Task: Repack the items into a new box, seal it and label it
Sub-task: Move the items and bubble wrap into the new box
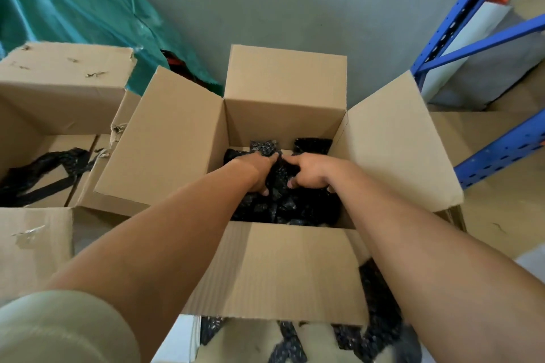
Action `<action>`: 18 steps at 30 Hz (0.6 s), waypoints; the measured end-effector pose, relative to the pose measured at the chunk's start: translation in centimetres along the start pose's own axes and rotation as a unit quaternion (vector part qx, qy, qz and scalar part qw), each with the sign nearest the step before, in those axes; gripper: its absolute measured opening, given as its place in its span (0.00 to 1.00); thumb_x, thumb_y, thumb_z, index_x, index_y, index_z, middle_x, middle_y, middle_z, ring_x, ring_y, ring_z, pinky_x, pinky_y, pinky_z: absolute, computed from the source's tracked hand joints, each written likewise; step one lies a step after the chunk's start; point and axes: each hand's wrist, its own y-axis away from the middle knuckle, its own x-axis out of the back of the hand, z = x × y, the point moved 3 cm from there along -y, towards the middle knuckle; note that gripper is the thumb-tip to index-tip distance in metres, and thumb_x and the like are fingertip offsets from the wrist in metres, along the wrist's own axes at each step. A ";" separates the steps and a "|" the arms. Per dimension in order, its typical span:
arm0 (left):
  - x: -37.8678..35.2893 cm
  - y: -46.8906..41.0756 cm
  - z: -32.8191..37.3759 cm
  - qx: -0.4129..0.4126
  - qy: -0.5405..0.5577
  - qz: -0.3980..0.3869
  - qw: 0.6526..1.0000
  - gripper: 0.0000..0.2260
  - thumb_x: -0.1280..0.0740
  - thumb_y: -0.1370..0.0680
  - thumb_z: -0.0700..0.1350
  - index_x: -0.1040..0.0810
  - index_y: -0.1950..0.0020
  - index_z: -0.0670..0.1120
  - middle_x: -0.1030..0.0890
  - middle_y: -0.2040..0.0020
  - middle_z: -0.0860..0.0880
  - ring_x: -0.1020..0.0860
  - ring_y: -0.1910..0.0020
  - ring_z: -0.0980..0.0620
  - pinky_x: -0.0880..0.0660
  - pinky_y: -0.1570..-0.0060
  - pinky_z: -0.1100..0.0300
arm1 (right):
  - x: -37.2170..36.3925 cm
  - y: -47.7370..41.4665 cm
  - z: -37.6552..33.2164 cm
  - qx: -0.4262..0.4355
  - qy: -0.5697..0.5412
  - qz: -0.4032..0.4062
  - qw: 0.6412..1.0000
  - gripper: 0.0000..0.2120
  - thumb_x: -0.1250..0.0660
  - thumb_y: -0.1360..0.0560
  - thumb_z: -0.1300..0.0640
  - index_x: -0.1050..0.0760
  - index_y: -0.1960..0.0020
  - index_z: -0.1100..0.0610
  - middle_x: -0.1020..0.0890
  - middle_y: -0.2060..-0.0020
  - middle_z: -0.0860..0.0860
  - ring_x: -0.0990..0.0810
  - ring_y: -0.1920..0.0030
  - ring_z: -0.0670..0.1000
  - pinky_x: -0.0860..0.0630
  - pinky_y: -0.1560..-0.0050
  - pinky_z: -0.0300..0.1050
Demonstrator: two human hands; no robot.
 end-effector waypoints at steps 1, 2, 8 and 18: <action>0.8 0.9 0.4 0.000 -0.001 0.021 1.000 0.46 0.25 0.24 0.53 0.50 0.16 0.48 0.33 0.24 0.40 0.31 0.26 0.40 0.30 0.31 0.49 | 0.8 1.2 -0.2 0.008 -0.003 0.018 1.000 0.39 0.30 0.21 0.47 0.47 0.17 0.45 0.40 0.20 0.53 0.36 0.23 0.57 0.36 0.26 0.49; 1.6 1.8 0.8 0.000 0.001 0.046 0.999 0.41 0.25 0.25 0.52 0.43 0.18 0.46 0.28 0.27 0.40 0.28 0.29 0.40 0.28 0.33 0.49 | 1.6 2.4 -0.5 0.015 -0.008 0.035 0.999 0.38 0.30 0.22 0.47 0.44 0.18 0.47 0.36 0.21 0.53 0.34 0.24 0.56 0.33 0.28 0.48; 5.6 10.4 5.0 -0.014 0.026 0.206 0.978 0.17 0.34 0.21 0.49 0.21 0.34 0.44 0.17 0.41 0.42 0.20 0.42 0.40 0.22 0.42 0.47 | 4.1 12.6 -0.8 0.052 -0.024 0.110 0.992 0.28 0.30 0.22 0.48 0.30 0.24 0.52 0.26 0.28 0.52 0.26 0.31 0.55 0.29 0.32 0.50; 1.3 26.5 12.8 -0.054 0.149 0.371 0.915 0.17 0.37 0.19 0.44 0.22 0.31 0.48 0.19 0.36 0.47 0.22 0.37 0.44 0.23 0.39 0.48 | -1.4 29.1 1.9 0.052 -0.066 0.138 0.987 0.37 0.28 0.26 0.36 0.33 0.22 0.48 0.29 0.25 0.49 0.29 0.28 0.54 0.31 0.37 0.47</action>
